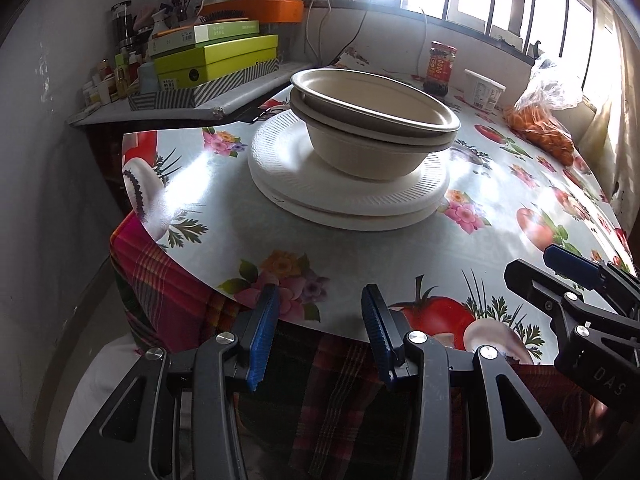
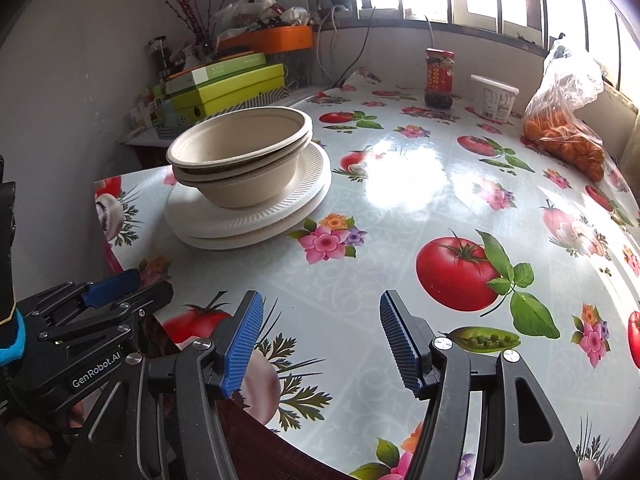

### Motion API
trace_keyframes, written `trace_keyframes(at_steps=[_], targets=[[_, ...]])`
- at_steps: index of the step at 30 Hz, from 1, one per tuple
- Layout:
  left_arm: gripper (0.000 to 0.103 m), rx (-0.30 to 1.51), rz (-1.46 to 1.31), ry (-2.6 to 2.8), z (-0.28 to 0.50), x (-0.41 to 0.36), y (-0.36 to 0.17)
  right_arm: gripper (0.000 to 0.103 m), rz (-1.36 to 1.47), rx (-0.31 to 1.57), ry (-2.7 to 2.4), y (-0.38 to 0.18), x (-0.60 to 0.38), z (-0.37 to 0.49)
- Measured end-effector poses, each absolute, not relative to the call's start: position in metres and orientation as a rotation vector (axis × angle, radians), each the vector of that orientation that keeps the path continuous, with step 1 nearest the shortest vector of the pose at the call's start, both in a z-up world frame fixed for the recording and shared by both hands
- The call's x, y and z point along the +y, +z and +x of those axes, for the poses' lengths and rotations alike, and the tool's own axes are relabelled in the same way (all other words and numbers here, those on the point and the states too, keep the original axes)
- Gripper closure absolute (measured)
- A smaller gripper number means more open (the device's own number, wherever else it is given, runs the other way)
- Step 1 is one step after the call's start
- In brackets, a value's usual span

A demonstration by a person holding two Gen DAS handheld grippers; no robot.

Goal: Organize plates and bowls

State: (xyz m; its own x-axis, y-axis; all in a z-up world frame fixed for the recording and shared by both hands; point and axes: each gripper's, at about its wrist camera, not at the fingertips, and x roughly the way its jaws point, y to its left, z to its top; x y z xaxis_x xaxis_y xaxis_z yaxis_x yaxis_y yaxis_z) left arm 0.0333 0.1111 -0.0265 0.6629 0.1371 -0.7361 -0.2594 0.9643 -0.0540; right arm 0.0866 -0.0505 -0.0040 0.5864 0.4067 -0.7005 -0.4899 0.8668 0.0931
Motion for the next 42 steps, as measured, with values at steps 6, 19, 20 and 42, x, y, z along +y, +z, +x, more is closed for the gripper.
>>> trace_keyframes(at_steps=[6,19,20,42], targets=[[0.059,0.815,-0.145,0.219,0.033,0.107,-0.028,0.035,-0.128,0.782,0.504,-0.006,-0.052,0.082],[0.059,0.797,-0.128,0.232,0.035,0.103,-0.031,0.032,-0.126,0.829,0.436,-0.019,-0.058,0.087],[0.059,0.794,-0.133,0.233,0.034,0.104,-0.031,0.032,-0.124,0.827,0.435,-0.019,-0.058,0.087],[0.059,0.784,-0.133,0.240,0.033,0.103,-0.031,0.029,-0.114,0.823,0.439,-0.019,-0.059,0.088]])
